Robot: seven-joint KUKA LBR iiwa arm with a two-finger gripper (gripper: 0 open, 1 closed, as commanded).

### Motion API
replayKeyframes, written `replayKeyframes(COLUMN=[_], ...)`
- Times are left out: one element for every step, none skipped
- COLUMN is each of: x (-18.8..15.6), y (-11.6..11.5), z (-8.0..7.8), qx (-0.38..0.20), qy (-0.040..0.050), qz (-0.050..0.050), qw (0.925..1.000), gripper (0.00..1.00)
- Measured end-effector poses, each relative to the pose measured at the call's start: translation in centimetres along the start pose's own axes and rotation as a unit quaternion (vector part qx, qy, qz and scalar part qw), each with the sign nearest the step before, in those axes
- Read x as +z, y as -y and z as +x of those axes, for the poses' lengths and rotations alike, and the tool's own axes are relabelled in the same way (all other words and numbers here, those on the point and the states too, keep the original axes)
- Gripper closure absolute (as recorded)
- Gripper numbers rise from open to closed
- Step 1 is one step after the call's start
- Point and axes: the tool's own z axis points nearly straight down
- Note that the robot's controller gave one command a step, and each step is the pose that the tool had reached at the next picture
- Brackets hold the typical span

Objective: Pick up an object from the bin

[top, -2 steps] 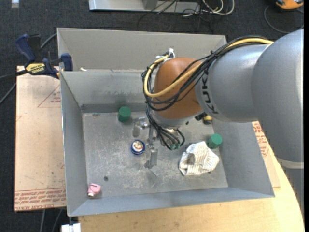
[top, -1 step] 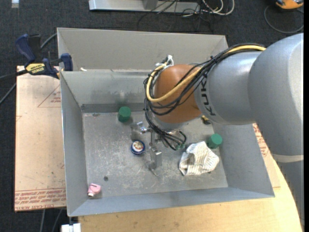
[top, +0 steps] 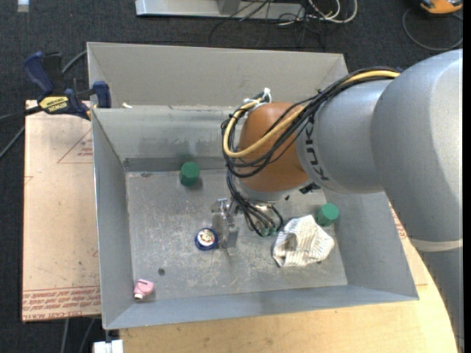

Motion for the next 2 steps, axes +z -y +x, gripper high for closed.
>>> replayKeyframes(x=[0.0, -0.12], y=[0.0, 0.0], z=[0.0, 0.01], qx=[0.0, 0.0], qy=[0.0, 0.0003], qz=[0.0, 0.0], qw=[1.0, 1.0], gripper=[1.0, 1.0])
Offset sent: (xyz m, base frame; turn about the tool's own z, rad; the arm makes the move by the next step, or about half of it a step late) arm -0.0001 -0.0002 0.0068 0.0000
